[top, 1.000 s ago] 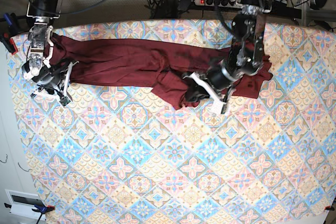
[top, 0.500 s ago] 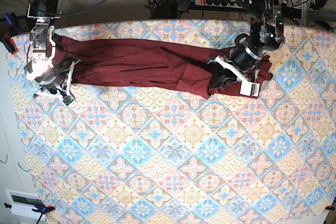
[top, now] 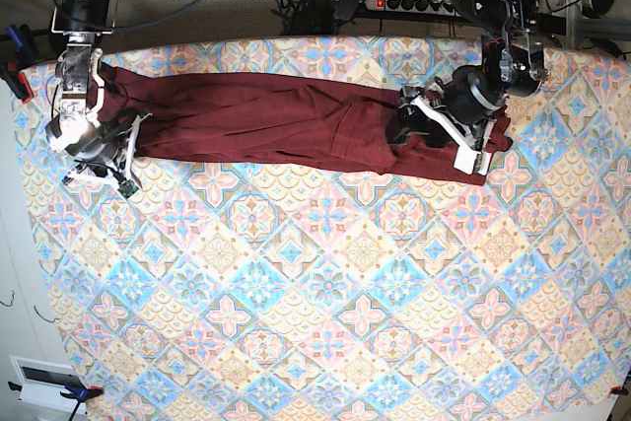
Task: Layout the t-shirt on the table in an organized manner, then fold the t-shirt properly
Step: 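Slide the left gripper along the strip toward its end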
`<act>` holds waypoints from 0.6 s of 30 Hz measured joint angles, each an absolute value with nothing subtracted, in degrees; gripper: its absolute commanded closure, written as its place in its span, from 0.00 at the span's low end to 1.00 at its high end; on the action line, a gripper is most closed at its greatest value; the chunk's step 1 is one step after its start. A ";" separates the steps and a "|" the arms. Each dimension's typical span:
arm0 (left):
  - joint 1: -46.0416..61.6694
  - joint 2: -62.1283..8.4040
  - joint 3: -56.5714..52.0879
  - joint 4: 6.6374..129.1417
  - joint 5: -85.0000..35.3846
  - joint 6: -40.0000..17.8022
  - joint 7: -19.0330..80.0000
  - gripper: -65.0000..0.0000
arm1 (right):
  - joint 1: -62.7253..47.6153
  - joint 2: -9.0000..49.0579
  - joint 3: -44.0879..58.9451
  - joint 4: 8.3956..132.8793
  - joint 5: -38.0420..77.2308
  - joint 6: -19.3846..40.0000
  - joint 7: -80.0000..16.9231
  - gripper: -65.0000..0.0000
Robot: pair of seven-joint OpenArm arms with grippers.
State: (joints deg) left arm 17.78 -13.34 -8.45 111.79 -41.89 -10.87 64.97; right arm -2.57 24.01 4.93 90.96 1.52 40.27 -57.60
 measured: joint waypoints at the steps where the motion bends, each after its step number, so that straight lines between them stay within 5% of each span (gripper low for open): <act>1: 17.78 -13.34 -8.47 112.14 -41.63 -10.76 65.08 0.29 | -2.57 23.99 4.93 90.96 1.52 40.27 -57.60 0.93; 18: 7.01 -10.15 8.32 102.91 -35.66 -10.98 64.64 0.33 | -2.57 23.97 4.93 90.98 1.65 40.27 -57.65 0.94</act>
State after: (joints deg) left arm 7.01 -10.15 8.32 102.91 -35.66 -10.98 64.64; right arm -2.57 23.97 4.93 90.98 1.65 40.27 -57.65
